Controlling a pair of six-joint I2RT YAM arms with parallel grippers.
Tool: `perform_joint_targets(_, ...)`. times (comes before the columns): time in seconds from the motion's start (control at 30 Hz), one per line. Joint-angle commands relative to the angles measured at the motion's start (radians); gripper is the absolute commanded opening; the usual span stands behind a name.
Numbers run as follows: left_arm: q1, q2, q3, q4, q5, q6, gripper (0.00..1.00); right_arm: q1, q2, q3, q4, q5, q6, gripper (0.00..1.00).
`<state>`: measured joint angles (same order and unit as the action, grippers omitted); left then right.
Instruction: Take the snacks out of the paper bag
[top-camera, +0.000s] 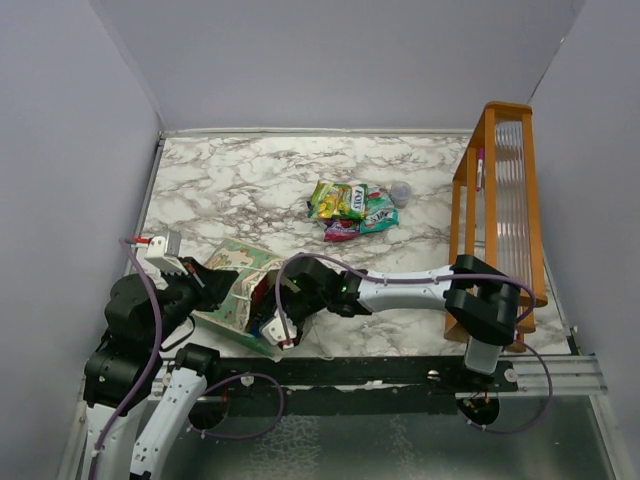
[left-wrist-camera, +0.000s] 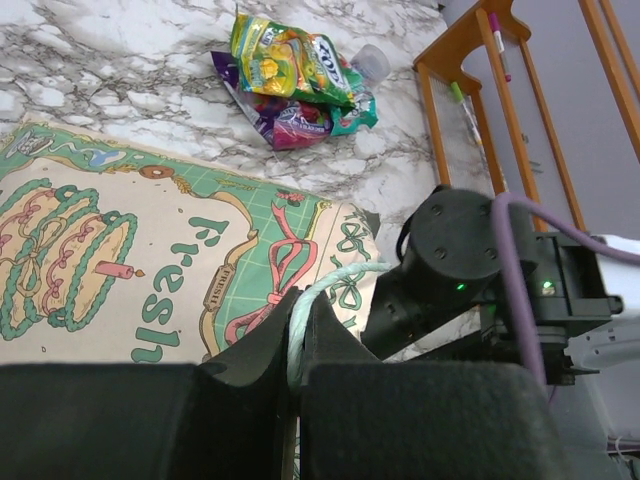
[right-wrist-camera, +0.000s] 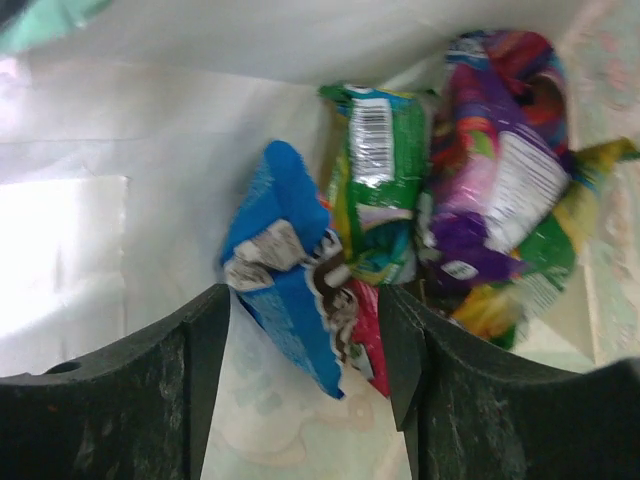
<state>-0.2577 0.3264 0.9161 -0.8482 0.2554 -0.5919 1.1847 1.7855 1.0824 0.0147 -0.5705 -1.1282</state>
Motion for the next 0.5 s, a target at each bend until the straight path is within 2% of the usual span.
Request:
perform_joint_targets(0.0, -0.004, -0.004, 0.039, -0.008, -0.031, 0.003, 0.00, 0.056, 0.062, 0.031, -0.052, 0.109, -0.099, 0.61)
perform_joint_targets(0.2, -0.005, -0.003, 0.038, -0.006, -0.032, -0.001, 0.00, 0.085, 0.101, 0.022, 0.055, 0.184, -0.090, 0.58)
perform_joint_targets(0.3, -0.004, -0.004, 0.038, -0.005, -0.032, -0.003, 0.00, 0.087, 0.095, 0.011, 0.108, 0.180, -0.062, 0.47)
perform_joint_targets(0.47, -0.005, -0.010, 0.035, -0.010, -0.035, -0.003, 0.00, 0.087, 0.041, -0.092, 0.313, 0.170, 0.011, 0.27)
